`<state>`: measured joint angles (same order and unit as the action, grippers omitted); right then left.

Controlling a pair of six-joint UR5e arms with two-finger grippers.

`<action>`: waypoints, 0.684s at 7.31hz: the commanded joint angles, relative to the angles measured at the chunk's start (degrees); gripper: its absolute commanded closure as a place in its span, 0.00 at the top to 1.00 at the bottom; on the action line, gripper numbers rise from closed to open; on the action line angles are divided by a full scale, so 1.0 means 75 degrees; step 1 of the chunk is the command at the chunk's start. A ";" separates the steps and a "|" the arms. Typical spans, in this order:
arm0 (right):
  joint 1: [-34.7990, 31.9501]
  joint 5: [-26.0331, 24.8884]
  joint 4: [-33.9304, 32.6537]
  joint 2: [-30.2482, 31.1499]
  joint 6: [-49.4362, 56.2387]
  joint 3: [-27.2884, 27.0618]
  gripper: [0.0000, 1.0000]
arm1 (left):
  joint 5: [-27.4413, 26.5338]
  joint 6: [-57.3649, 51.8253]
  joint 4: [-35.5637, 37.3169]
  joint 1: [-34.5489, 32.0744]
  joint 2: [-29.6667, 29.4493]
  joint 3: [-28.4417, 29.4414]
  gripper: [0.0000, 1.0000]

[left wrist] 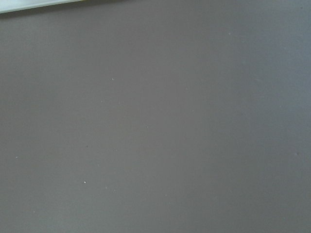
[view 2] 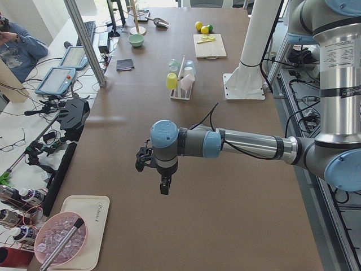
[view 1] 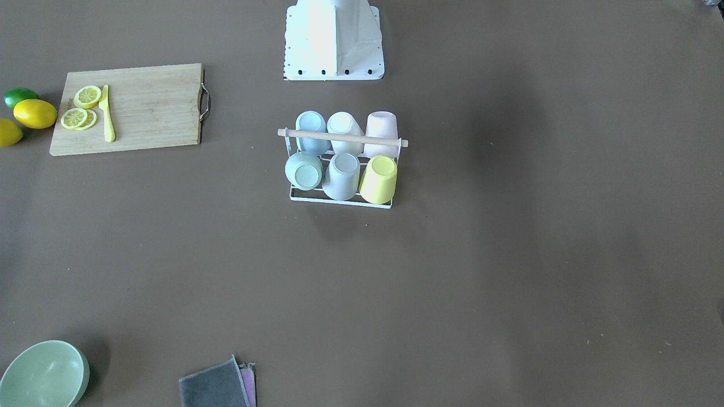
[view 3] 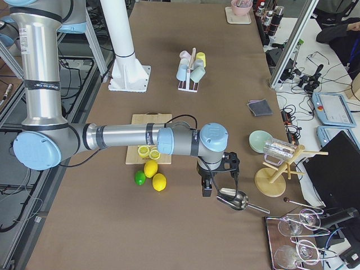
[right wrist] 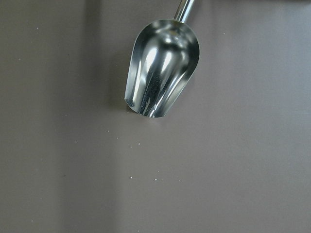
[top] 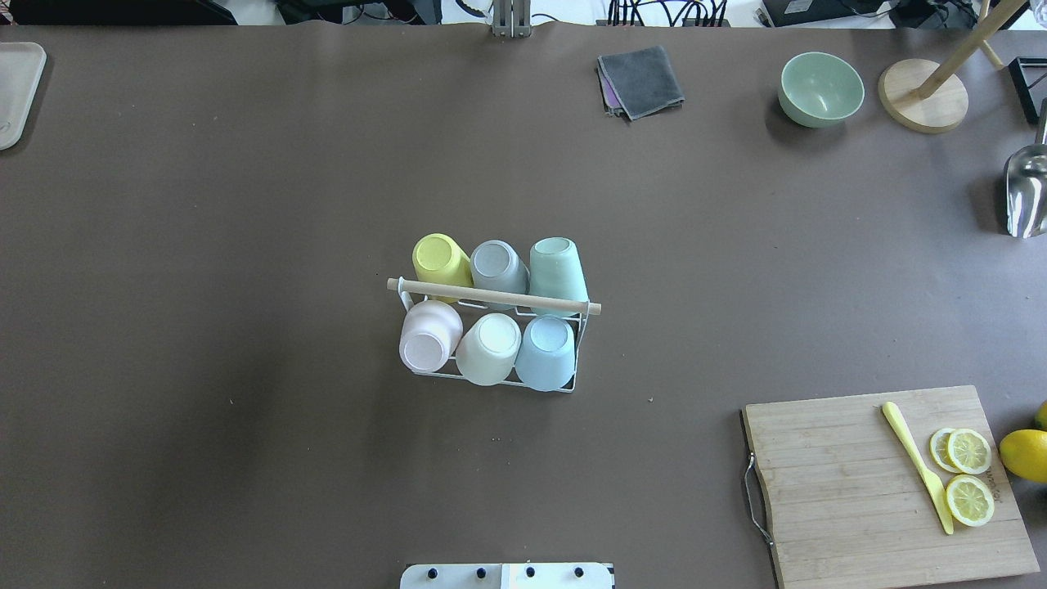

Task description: Place cup on cup holder

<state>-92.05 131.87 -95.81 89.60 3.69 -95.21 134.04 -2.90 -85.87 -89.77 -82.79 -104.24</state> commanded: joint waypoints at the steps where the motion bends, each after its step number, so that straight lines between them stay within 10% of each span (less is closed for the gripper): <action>1: 0.0004 0.0007 0.0001 0.0006 0.0000 0.0015 1.00 | 0.0022 0.0000 0.0000 0.0004 -0.0036 0.0011 0.99; 5: -0.0007 -0.0004 -0.0010 -0.0005 0.0000 -0.0008 1.00 | 0.0034 0.0000 0.0000 0.0004 0.0022 -0.0047 0.99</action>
<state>-92.08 131.84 -95.97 89.59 3.75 -95.27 134.27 -2.90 -85.87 -89.71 -82.91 -104.58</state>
